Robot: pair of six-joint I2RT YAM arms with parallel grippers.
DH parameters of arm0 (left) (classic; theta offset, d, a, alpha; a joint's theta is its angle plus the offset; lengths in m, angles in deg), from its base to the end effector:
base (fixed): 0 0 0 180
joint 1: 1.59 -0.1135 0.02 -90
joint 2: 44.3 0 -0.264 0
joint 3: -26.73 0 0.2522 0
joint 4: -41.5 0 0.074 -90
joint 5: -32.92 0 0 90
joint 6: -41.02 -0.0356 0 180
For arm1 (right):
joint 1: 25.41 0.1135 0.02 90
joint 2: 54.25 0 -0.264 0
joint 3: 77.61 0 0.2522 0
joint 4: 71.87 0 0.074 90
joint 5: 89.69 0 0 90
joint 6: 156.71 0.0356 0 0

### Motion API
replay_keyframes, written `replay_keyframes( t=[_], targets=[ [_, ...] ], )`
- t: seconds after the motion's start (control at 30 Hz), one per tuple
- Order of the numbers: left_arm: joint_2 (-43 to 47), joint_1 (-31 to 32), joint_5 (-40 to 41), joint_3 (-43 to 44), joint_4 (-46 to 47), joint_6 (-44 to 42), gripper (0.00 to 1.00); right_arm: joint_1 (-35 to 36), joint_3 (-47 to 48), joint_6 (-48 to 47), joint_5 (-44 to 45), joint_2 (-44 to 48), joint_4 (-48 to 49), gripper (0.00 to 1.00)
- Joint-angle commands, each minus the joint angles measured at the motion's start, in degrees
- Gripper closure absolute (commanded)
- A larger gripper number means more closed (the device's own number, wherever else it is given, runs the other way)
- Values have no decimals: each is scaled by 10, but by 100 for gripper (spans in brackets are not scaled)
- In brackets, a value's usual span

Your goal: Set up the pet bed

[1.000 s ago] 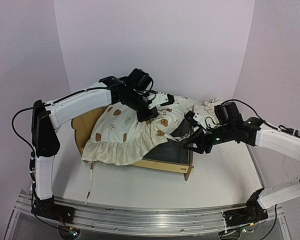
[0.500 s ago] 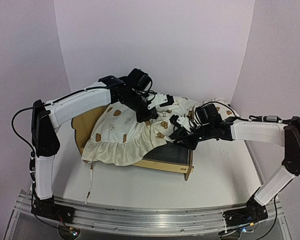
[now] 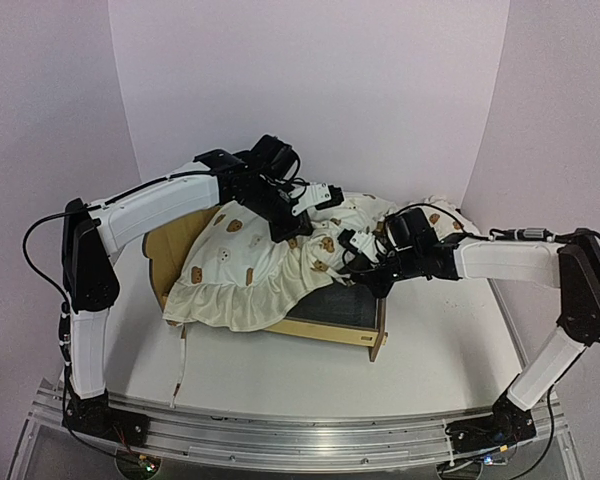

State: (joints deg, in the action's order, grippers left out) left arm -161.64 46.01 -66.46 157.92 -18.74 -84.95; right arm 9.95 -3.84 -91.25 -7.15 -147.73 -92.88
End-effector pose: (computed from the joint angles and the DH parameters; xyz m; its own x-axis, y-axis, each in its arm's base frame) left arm 0.3068 -0.3446 0.3294 0.0773 0.7747 -0.6275 0.9378 0.1572 0.3096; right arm 0.2879 0.2100 0.2207 -0.2123 -0.6556 -0.7246 -0.8159 0.5270 -0.2377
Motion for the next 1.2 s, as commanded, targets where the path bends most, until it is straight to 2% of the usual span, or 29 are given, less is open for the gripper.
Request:
replay_keyframes(
  t=[0.0, 0.17, 0.3, 0.4, 0.47, 0.53, 0.6, 0.83, 1.03, 1.17],
  targets=[
    [30, -17, 3, 30, 5, 13, 100, 6, 23, 50, -24, 90, -46, 100],
    [32, -24, 3, 27, 11, 19, 100, 58, 43, 110, -50, 165, -156, 100],
    [31, -28, 4, 26, 11, 18, 100, 99, 39, 191, -66, 194, -182, 100],
    [31, -30, 1, 26, 10, 16, 100, 114, 28, 199, -36, 200, -182, 100],
    [29, -30, -1, 26, 10, 15, 100, 115, 22, 168, 7, 194, -180, 99],
    [29, -30, -2, 26, 11, 13, 100, 112, 19, 119, 72, 181, -170, 89],
    [30, -30, -2, 26, 12, 13, 100, 90, 19, 79, 101, 158, -149, 75],
    [30, -30, -7, 26, 13, 10, 100, 17, 20, -30, 43, 71, -76, 55],
    [28, -30, -10, 26, 11, 10, 100, -9, 43, -87, 9, 9, -65, 47],
    [25, -30, -9, 28, 11, 10, 100, -12, 62, -102, 25, -27, -55, 46]
  ],
)
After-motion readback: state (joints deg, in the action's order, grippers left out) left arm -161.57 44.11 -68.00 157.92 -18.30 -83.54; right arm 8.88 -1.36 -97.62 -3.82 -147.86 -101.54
